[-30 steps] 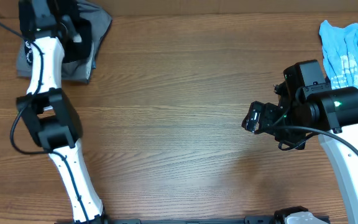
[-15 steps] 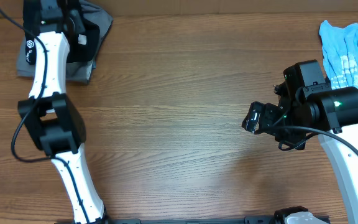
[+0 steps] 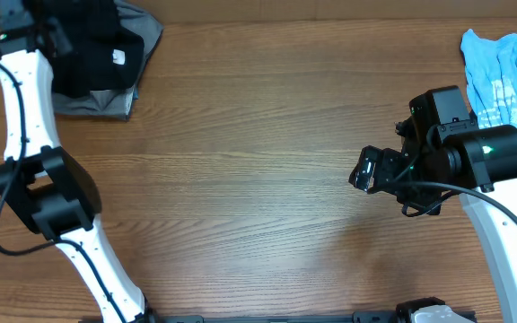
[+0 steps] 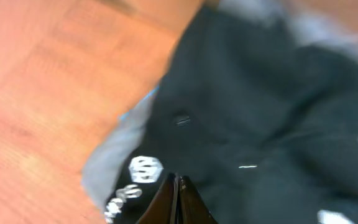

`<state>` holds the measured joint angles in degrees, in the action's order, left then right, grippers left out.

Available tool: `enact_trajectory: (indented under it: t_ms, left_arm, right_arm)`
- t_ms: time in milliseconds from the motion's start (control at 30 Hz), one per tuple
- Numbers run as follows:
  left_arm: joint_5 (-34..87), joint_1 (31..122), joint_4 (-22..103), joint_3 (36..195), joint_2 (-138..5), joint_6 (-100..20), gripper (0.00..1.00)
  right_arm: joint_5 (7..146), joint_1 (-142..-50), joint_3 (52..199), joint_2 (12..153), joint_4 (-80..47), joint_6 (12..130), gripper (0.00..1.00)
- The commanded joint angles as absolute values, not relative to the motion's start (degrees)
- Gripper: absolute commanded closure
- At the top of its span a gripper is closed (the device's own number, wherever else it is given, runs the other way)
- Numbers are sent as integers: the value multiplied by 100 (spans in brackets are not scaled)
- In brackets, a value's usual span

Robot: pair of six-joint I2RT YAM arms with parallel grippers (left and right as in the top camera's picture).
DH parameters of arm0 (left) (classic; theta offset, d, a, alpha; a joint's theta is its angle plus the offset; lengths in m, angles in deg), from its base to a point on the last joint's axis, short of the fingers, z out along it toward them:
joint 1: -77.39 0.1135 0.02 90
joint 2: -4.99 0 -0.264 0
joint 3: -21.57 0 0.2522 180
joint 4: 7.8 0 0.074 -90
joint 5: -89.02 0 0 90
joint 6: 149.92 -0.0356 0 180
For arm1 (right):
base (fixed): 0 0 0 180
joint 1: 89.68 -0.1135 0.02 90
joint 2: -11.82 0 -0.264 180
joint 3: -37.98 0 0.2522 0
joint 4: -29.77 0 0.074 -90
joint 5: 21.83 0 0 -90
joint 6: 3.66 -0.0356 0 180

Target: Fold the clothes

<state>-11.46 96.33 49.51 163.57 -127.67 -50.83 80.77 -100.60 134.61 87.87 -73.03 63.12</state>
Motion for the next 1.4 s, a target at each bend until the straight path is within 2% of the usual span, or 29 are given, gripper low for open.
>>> enact_trajectory:
  t_ms: [0, 267, 633, 667, 700, 733, 767, 800, 1033, 1367]
  left_arm:
    - [-947, 9773, 5038, 16331, -13200, -5049, 96]
    - [-838, 9801, 5434, 16333, -13571, -5044, 96]
    - [-617, 9718, 5877, 16338, -12155, -4723, 96]
    - [-331, 9696, 5941, 16338, -11836, -4723, 88]
    - [-104, 9685, 5985, 16338, -11622, -4725, 74]
    - [139, 9675, 6037, 16338, -11408, -4723, 48]
    - [318, 9668, 6089, 16338, -11261, -4723, 11]
    - [548, 9664, 6157, 16338, -11069, -4723, 0]
    - [2084, 9646, 7115, 16336, -9523, -4653, 0]
    - [2237, 9294, 8677, 16150, -8638, -5125, 0]
  right_arm:
    - [8020, -10086, 13533, 8782, -7263, 6377, 0]
    - [8025, -10086, 13533, 8782, -7329, 6355, 0]
    - [8020, -10086, 13551, 8778, -7106, 6360, 0]
    - [8020, -10086, 13610, 8778, -7067, 6360, 0]
    - [8020, -10086, 13669, 8778, -7084, 6362, 0]
    - [8020, -10086, 13736, 8765, -7115, 6362, 0]
    - [8020, -10086, 13809, 8745, -7150, 6362, 0]
    - [8020, -10086, 13878, 8708, -7178, 6362, 0]
    - [8084, -10086, 14010, 7751, -7410, 6371, 2]
    - [8062, -10086, 13164, 5633, -7178, 6358, 2]
